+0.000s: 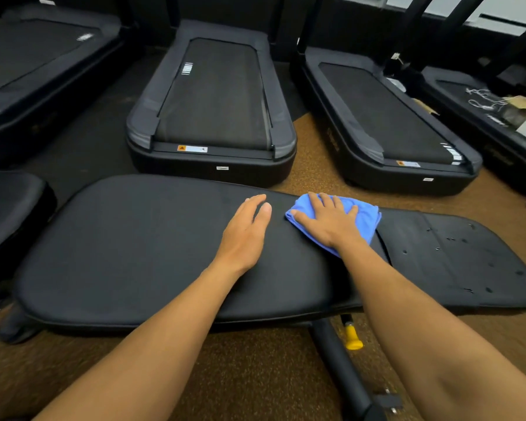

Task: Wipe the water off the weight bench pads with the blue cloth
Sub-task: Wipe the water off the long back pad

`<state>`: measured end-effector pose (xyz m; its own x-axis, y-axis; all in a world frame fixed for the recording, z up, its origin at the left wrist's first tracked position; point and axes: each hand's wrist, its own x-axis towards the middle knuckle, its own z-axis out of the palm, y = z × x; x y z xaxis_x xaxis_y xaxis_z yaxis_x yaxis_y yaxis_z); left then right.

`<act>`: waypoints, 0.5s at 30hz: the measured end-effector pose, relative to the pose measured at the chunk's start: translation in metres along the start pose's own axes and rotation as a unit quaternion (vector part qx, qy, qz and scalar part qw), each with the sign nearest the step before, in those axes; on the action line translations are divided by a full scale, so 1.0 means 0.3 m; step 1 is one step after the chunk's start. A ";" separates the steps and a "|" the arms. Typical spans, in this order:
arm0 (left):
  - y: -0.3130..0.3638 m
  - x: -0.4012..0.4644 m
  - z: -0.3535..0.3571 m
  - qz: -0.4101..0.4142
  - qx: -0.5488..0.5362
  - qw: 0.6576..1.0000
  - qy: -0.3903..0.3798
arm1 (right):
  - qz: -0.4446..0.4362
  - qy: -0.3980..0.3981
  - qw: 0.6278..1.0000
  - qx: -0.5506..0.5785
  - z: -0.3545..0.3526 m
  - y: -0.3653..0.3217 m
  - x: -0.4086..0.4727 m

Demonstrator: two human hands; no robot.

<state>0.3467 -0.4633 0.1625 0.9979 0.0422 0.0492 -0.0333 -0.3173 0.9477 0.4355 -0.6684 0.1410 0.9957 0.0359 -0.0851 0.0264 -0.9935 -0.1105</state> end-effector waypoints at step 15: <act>-0.044 0.065 -0.323 -0.027 -0.055 0.992 0.111 | -0.140 -0.020 0.990 0.009 0.067 -0.504 -0.001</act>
<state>0.3613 -0.3663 0.1816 0.9618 0.2685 0.0540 0.0019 -0.2036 0.9790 0.4293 -0.5161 0.1378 0.9454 0.3140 -0.0873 0.2988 -0.9420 -0.1526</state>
